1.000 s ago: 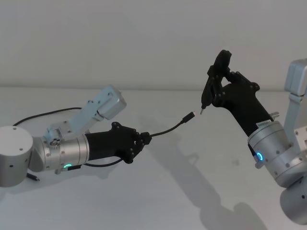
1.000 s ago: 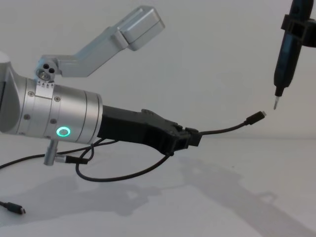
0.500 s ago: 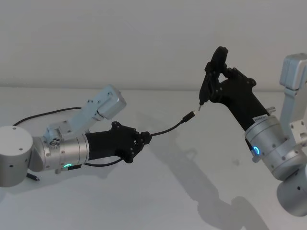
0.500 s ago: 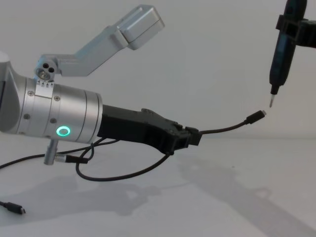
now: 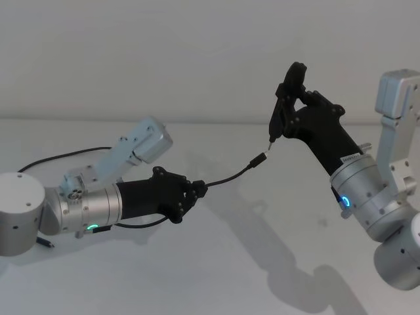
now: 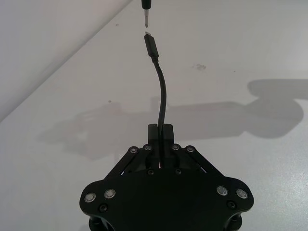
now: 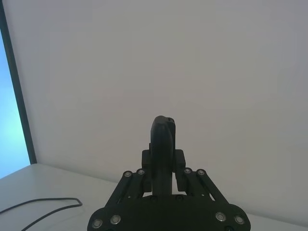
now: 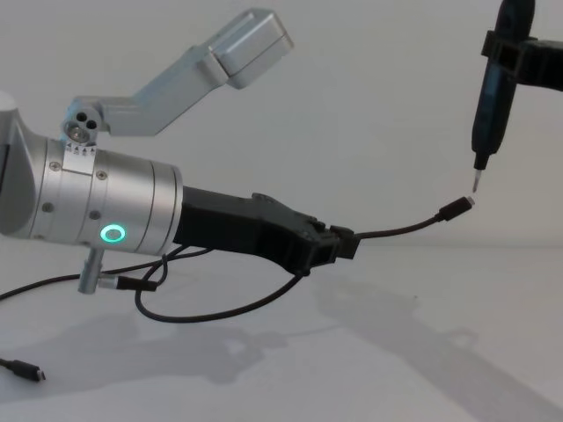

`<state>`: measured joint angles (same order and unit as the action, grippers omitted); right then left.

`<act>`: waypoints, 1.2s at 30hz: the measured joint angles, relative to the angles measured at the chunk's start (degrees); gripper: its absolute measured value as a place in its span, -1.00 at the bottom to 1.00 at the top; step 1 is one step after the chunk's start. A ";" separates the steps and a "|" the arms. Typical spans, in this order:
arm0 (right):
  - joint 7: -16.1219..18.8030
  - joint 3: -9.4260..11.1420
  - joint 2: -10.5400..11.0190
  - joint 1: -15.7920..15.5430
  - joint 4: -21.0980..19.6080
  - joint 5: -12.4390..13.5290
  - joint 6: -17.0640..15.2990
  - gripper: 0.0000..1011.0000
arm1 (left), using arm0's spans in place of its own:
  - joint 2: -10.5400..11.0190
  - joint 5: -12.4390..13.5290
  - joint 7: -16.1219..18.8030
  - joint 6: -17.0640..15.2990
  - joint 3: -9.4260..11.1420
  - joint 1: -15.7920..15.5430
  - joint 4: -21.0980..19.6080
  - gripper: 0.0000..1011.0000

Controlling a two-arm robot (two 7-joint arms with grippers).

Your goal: Pick up the data cable with the one hand.

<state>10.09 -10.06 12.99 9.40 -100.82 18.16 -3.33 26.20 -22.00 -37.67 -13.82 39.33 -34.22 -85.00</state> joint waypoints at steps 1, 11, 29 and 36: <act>0.02 0.00 -0.04 0.04 0.05 -0.05 -0.02 -0.46 | 0.00 0.00 0.00 0.00 0.00 0.00 0.00 -0.90; 0.19 0.01 -0.56 0.35 0.59 -0.56 -0.32 -0.46 | 0.00 0.00 0.00 0.00 0.01 0.00 0.00 -0.90; 0.28 -0.03 -1.13 0.36 0.90 -1.17 -0.44 -0.46 | 0.00 0.00 0.00 -0.01 0.01 0.00 0.01 -0.90; 0.34 -0.09 -1.18 0.31 0.90 -1.41 -0.44 -0.46 | 0.00 0.00 0.00 -0.01 0.01 0.00 0.01 -0.90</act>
<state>10.43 -10.15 11.81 9.71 -99.92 16.75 -3.77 26.20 -22.00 -37.67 -13.83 39.34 -34.22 -84.99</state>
